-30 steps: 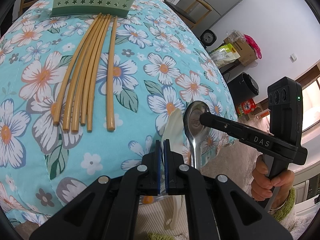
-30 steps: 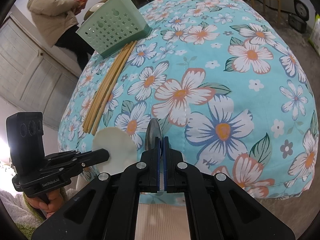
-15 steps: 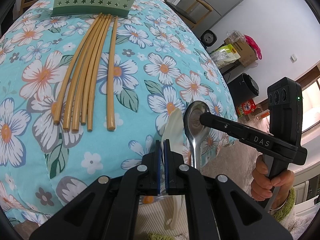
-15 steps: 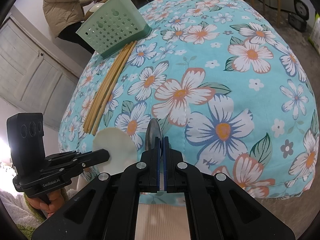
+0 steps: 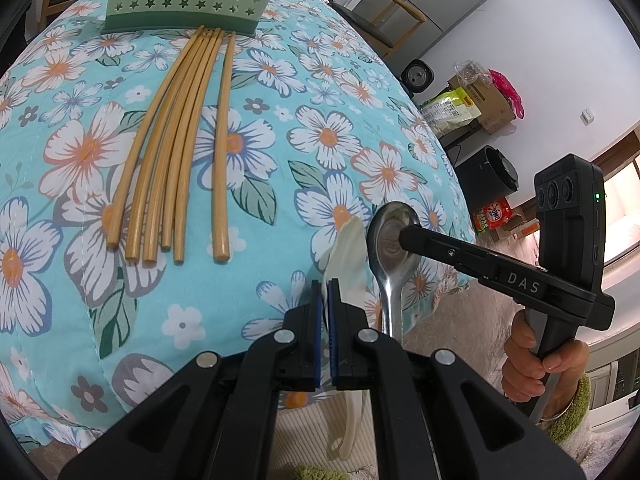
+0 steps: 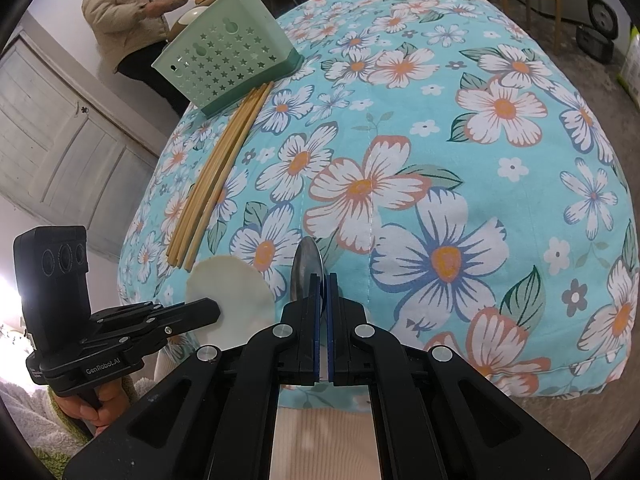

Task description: Organize utensils

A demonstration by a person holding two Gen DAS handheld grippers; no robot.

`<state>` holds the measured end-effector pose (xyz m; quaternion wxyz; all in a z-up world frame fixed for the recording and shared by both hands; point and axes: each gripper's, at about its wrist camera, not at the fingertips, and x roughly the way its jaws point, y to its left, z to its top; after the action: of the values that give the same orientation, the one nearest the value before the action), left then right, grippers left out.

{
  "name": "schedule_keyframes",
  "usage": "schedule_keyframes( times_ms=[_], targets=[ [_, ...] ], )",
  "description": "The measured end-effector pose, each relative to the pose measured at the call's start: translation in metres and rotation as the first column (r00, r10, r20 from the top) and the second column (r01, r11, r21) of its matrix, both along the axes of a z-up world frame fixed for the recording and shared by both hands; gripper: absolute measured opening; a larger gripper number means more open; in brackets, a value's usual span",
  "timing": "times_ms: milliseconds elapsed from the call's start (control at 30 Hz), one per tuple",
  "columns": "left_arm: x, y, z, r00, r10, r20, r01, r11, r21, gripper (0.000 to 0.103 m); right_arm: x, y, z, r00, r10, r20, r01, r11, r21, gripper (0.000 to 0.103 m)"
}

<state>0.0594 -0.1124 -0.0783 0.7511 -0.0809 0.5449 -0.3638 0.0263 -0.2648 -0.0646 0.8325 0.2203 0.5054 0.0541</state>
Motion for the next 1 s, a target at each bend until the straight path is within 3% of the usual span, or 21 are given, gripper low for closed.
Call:
schedule_keyframes(
  times_ms=[1000],
  targets=[
    [0.0001, -0.0007, -0.0003, 1.0, 0.001, 0.001, -0.001, 1.0, 0.002, 0.002, 0.0008, 0.0028, 0.0007, 1.0, 0.001, 0.001, -0.001, 1.0, 0.0, 0.001]
  ],
)
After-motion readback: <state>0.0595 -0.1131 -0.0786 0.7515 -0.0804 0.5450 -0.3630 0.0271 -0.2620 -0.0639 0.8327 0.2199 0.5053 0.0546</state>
